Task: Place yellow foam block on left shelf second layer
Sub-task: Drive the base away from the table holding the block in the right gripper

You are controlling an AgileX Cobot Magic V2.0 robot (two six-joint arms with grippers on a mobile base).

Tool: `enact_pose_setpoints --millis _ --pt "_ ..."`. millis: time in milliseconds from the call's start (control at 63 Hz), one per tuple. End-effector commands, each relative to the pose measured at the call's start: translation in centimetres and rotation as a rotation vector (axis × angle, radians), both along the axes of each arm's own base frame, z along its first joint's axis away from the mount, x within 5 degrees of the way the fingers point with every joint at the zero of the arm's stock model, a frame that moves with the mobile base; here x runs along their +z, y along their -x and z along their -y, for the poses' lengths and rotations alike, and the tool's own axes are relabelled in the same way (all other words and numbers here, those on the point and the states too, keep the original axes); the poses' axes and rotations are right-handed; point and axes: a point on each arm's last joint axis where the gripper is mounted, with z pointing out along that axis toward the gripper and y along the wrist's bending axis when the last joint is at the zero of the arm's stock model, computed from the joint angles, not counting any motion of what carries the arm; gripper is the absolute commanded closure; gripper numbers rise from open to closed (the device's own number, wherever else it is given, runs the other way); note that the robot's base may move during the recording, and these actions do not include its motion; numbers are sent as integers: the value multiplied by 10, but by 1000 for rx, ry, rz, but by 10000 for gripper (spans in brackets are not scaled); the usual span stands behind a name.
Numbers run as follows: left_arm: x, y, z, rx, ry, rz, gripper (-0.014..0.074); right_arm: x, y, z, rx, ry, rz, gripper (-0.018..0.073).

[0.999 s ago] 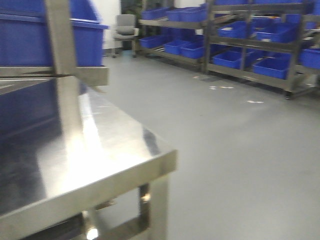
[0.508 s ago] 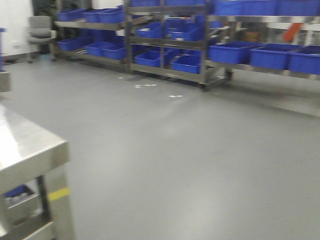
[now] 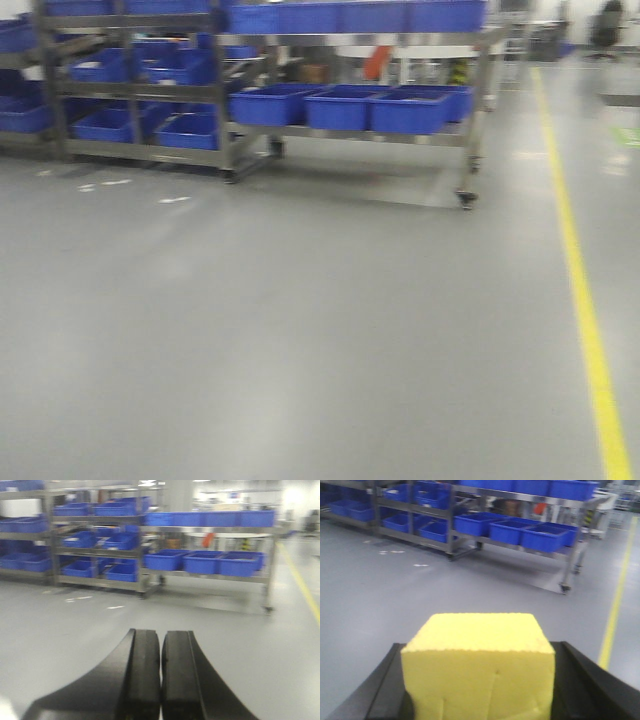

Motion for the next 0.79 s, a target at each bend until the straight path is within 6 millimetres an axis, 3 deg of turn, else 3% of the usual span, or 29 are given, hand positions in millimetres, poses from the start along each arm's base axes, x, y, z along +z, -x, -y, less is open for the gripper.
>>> enact_pose_setpoints --millis 0,777 --pt "0 1 0 1 9 76 472 16 0 1 -9 -4 110 109" --pt "0 1 0 1 9 76 472 16 0 1 -9 -4 110 109"
